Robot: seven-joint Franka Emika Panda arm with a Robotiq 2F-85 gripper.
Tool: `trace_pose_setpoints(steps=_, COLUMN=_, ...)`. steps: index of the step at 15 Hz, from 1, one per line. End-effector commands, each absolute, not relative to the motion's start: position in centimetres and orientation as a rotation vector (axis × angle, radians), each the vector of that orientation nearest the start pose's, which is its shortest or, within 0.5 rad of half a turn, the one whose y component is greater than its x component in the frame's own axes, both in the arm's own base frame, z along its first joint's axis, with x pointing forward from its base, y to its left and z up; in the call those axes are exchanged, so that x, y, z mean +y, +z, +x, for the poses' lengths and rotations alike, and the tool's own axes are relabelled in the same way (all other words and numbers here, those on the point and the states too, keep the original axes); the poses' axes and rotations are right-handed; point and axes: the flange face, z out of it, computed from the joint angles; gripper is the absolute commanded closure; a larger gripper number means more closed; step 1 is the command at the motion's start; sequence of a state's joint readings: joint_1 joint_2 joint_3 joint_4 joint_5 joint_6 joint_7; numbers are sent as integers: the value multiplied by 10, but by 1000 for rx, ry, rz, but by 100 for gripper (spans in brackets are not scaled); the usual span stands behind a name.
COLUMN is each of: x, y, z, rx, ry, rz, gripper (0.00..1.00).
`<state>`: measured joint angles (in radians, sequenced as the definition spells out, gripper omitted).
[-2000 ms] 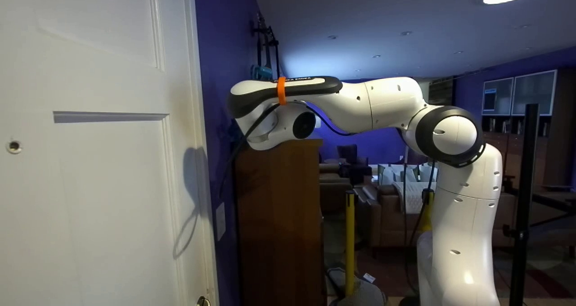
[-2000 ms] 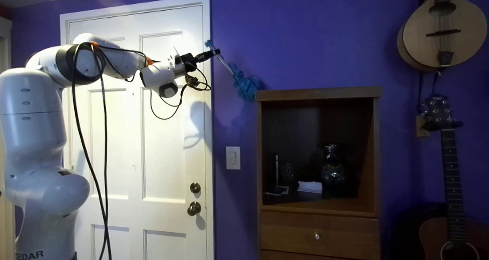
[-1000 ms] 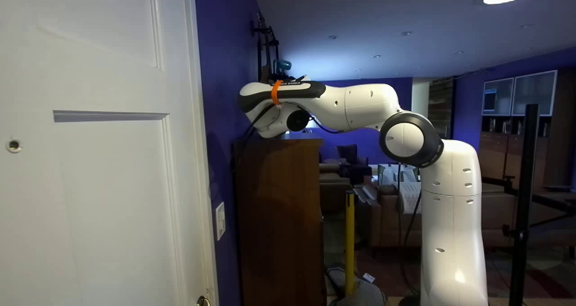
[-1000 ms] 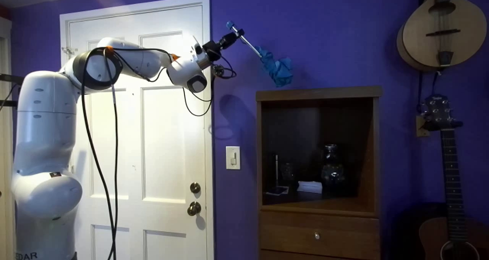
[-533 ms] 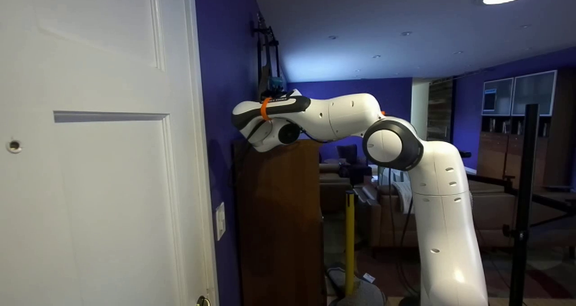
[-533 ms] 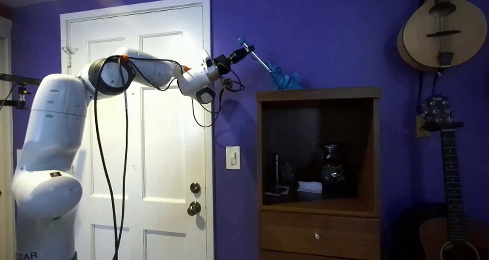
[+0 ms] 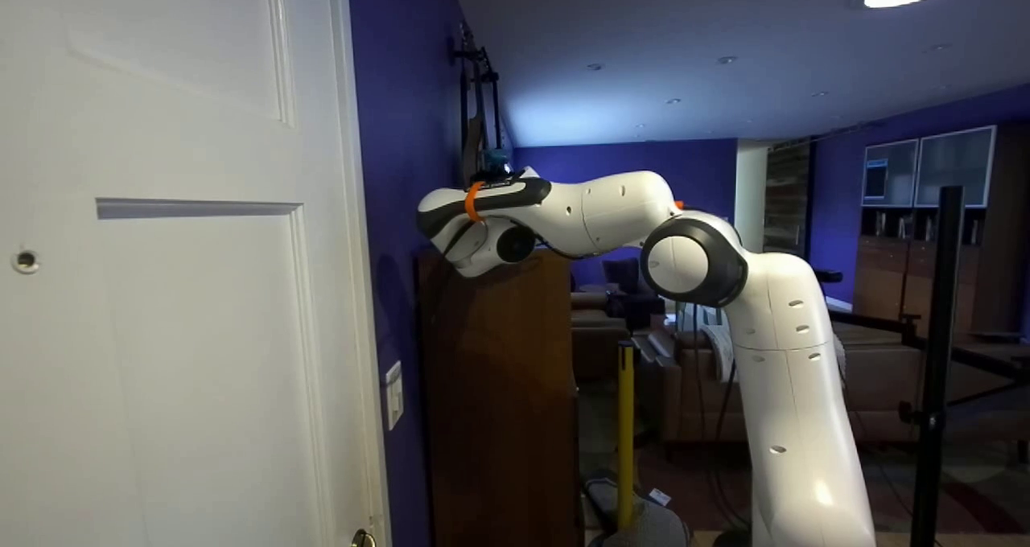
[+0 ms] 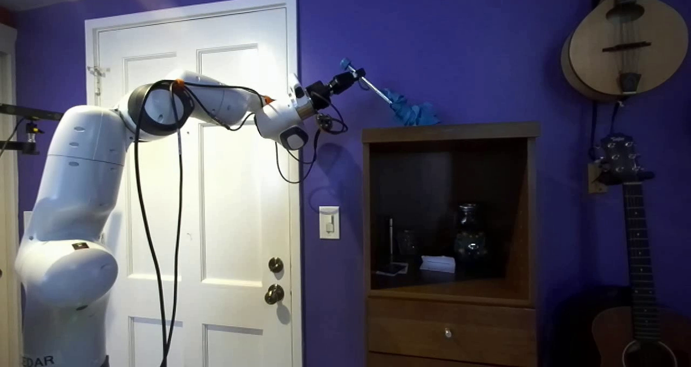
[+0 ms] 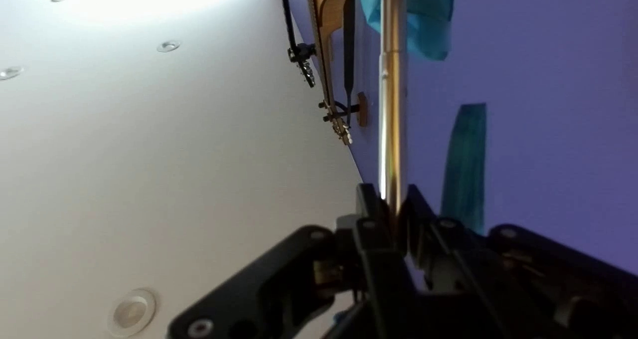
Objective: Remove the umbrella from the door and put it on top of the cabinet
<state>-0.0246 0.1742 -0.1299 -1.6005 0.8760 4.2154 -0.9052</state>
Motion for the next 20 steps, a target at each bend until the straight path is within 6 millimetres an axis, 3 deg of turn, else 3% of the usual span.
trace_pose_setpoints(steps=1, x=-182, y=721, z=497, rx=-729, ry=1892, rz=1105, gripper=56)
trace_pose_setpoints(steps=9, x=-209, y=707, z=496, rx=-831, ry=1777, rz=1069, gripper=1)
trace_pose_setpoints(steps=15, x=-210, y=674, z=493, rx=-1097, ry=1587, rz=1135, gripper=0)
trace_pose_setpoints(steps=20, x=-195, y=661, z=490, rx=-1229, ry=1478, rz=1154, gripper=0)
